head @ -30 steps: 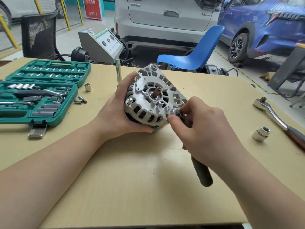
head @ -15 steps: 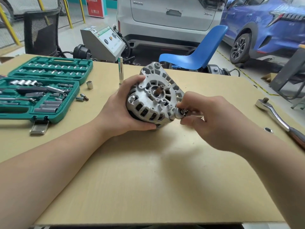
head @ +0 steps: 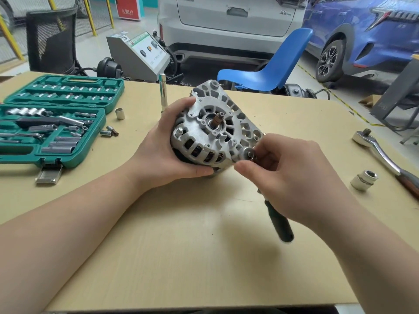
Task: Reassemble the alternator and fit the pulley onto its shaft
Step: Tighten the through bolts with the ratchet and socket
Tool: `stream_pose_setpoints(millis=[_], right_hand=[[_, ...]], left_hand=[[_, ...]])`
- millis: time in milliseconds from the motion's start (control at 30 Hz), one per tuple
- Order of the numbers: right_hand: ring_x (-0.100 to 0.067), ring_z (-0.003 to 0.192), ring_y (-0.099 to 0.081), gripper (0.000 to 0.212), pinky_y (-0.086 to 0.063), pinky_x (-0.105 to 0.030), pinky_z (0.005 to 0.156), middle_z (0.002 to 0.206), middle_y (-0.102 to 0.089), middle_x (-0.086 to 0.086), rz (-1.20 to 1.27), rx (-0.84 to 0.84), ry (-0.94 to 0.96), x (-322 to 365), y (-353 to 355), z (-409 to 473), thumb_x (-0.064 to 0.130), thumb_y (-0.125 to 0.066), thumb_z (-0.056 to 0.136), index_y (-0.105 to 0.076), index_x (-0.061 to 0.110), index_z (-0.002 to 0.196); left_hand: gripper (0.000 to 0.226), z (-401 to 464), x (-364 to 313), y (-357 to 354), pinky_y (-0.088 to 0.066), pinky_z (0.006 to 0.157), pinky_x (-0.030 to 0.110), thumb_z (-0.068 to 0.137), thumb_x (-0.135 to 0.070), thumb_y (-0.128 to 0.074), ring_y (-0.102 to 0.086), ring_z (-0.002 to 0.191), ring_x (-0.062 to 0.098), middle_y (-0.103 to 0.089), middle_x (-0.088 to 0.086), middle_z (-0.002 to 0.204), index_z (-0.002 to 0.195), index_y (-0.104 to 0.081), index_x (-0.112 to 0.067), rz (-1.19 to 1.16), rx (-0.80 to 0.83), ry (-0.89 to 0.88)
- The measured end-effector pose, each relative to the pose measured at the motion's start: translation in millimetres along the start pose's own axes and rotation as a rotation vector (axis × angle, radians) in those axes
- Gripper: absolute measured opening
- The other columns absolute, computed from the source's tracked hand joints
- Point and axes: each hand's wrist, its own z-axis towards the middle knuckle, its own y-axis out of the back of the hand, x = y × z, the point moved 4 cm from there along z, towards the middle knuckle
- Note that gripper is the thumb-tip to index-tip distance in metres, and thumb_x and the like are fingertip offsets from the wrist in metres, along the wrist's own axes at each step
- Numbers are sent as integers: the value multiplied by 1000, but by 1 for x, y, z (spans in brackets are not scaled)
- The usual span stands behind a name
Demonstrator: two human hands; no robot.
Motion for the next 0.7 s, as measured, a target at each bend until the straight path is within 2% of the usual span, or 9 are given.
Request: stream_pose_setpoints(millis=[67, 133, 200, 300, 433, 500, 533, 600, 700], right_hand=[[-17, 62, -60, 26, -49, -35, 58, 63, -61, 9, -101, -7, 64, -1, 2, -3, 45, -79, 85, -64, 25, 83], [-23, 66, -57, 21, -48, -39, 61, 66, -61, 8, -168, -21, 121, -1, 4, -2, 42, -75, 89, -66, 23, 88], [-27, 71, -55, 20, -48, -42, 63, 73, -61, 6, -235, -23, 172, 2, 4, 1, 40, -66, 95, -69, 20, 94], [-25, 76, -56, 22, -48, -40, 67, 79, -64, 6, -255, 14, 194, 5, 6, 8, 40, -61, 98, -72, 21, 97], [-10, 59, -62, 33, -50, -27, 58, 60, -65, 6, -108, 28, 48, 2, 8, 12, 55, -66, 89, -74, 23, 83], [-5, 51, -62, 37, -44, -18, 48, 56, -65, 7, -50, -1, -3, 2, 5, 11, 60, -68, 85, -71, 25, 76], [-4, 49, -61, 37, -42, -17, 47, 55, -65, 7, -38, -19, -13, 2, 3, 9, 60, -69, 86, -70, 25, 74], [-5, 49, -64, 37, -50, -27, 52, 55, -67, 6, -11, -36, -33, 1, 0, 7, 57, -70, 89, -68, 24, 73], [-7, 46, -66, 36, -54, -31, 54, 56, -67, 4, 30, -29, -52, 0, -1, 6, 55, -71, 91, -66, 23, 76]], left_hand=[[132, -3, -4, -3, -42, 124, 48, 59, -39, -107, -45, 152, 21, -43, -5, 162, 162, -26, -42, 52, -39, -38], [128, -7, -13, -7, -36, 125, 59, 63, -45, -105, -29, 160, 32, -27, 8, 169, 162, -24, -38, 186, -79, -164], [120, -10, -22, -14, -39, 122, 60, 65, -53, -102, -27, 160, 34, -23, 11, 170, 160, -31, -31, 313, -113, -244], [112, -9, -36, -22, -45, 116, 58, 63, -64, -97, -34, 155, 33, -29, 14, 166, 154, -44, -25, 477, -207, -211], [81, -9, -52, -30, -49, 112, 59, 71, -58, -94, -44, 147, 44, -41, 25, 157, 133, -67, -13, 594, -248, -260], [73, -9, -52, -30, -47, 113, 62, 74, -54, -95, -44, 146, 48, -45, 26, 155, 126, -72, -9, 594, -225, -251], [71, -10, -51, -30, -46, 114, 63, 75, -53, -96, -43, 146, 50, -45, 27, 154, 125, -73, -8, 598, -210, -248], [71, -10, -48, -28, -44, 115, 63, 75, -51, -97, -42, 147, 51, -44, 26, 154, 125, -73, -7, 620, -189, -254], [69, -8, -45, -27, -43, 118, 59, 80, -53, -93, -43, 146, 51, -35, 20, 156, 127, -73, -7, 685, -191, -300]])
